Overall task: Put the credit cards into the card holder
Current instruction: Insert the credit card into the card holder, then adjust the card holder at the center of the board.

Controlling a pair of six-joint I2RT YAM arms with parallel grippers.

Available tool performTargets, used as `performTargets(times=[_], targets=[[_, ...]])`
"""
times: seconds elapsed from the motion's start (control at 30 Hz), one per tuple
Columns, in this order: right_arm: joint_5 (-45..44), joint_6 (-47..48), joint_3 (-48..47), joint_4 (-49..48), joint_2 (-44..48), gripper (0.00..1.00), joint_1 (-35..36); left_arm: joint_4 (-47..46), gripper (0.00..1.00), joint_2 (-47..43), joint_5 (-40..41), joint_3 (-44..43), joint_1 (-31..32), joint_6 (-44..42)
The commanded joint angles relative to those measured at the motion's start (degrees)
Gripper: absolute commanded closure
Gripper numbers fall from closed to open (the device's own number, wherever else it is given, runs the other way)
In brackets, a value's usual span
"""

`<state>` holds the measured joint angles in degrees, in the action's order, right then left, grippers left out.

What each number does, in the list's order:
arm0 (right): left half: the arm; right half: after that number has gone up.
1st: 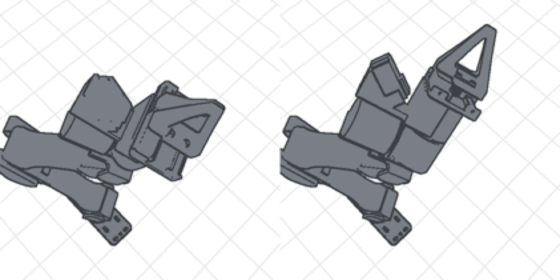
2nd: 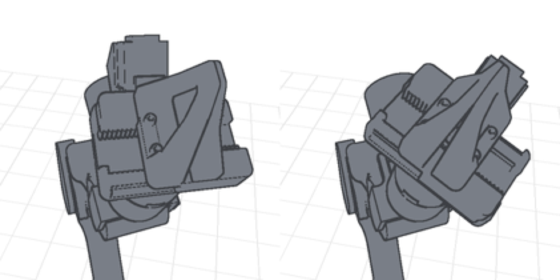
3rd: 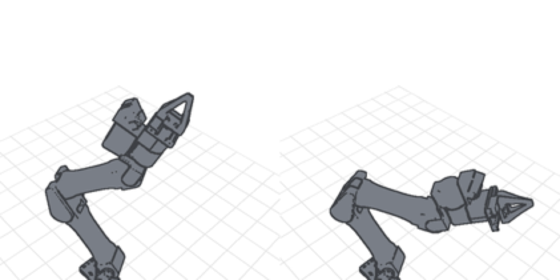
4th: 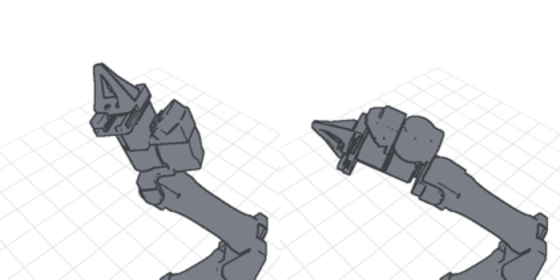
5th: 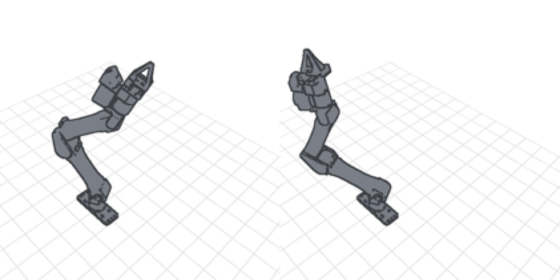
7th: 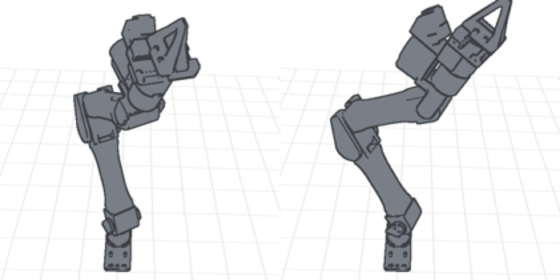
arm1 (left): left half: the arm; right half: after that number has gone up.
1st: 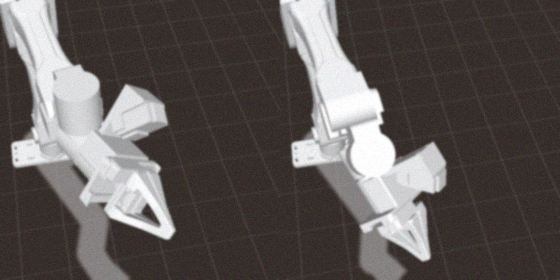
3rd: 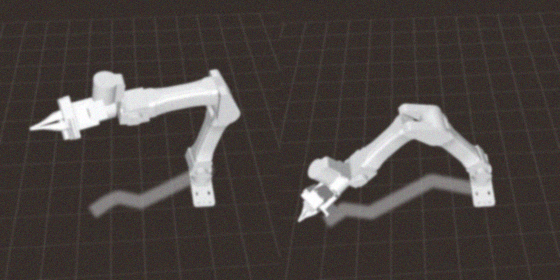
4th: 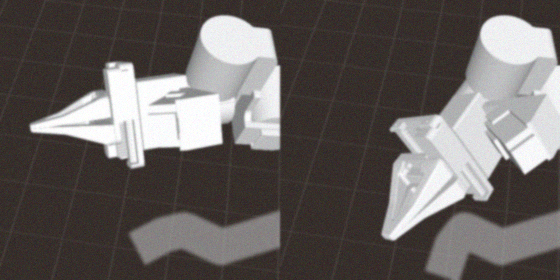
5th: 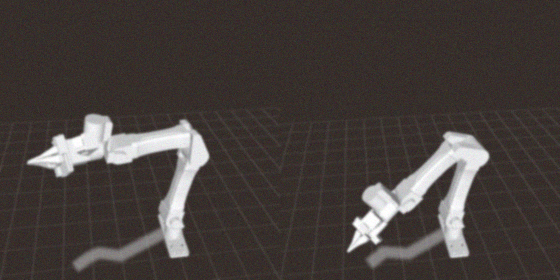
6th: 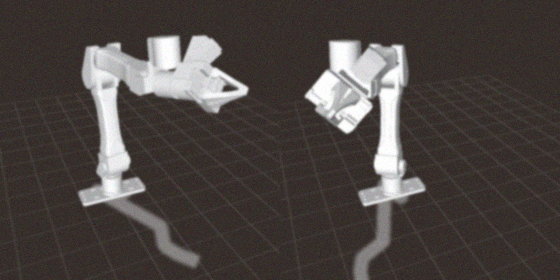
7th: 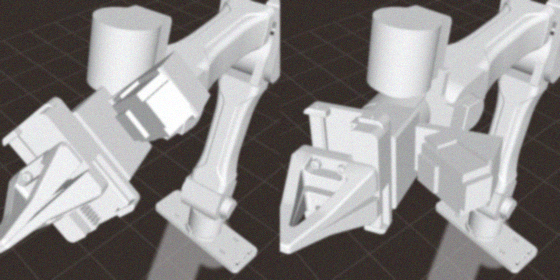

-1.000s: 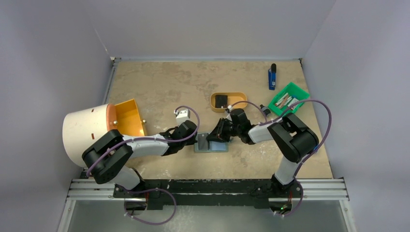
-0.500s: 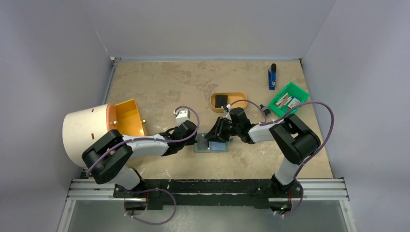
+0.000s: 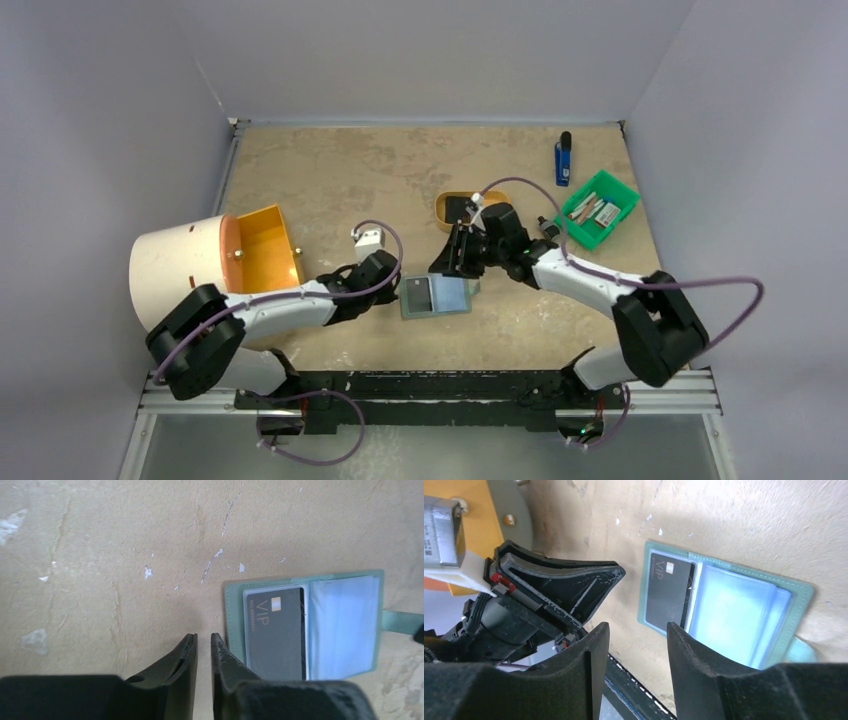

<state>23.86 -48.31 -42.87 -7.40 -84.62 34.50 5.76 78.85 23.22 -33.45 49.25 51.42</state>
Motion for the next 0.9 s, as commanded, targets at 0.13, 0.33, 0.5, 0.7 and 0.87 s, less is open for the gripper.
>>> performTargets(times=[0.13,0.33,0.5,0.7,0.87], targets=[[-9.7,10.9,-0.7,15.1,8.1,0.60,0.1,5.2,0.73,-7.9,1.1,-7.4,0.0,-2.1],[-12.1,9.0,3.3,9.3,6.4,0.66,-0.1,-3.8,0.80,-3.1,-7.2,-9.0,0.0,-2.4],[-12.7,8.8,3.8,7.9,3.3,0.64,-0.4,-9.4,0.85,4.7,-11.6,-9.3,0.0,-1.3],[-10.9,8.9,5.4,5.2,1.2,0.63,-1.3,-10.9,0.88,9.7,-11.8,-9.2,0.0,-1.3],[-9.5,9.7,6.0,3.8,0.8,0.61,-1.3,-10.6,0.90,10.9,-11.1,-8.7,0.0,-1.4]])
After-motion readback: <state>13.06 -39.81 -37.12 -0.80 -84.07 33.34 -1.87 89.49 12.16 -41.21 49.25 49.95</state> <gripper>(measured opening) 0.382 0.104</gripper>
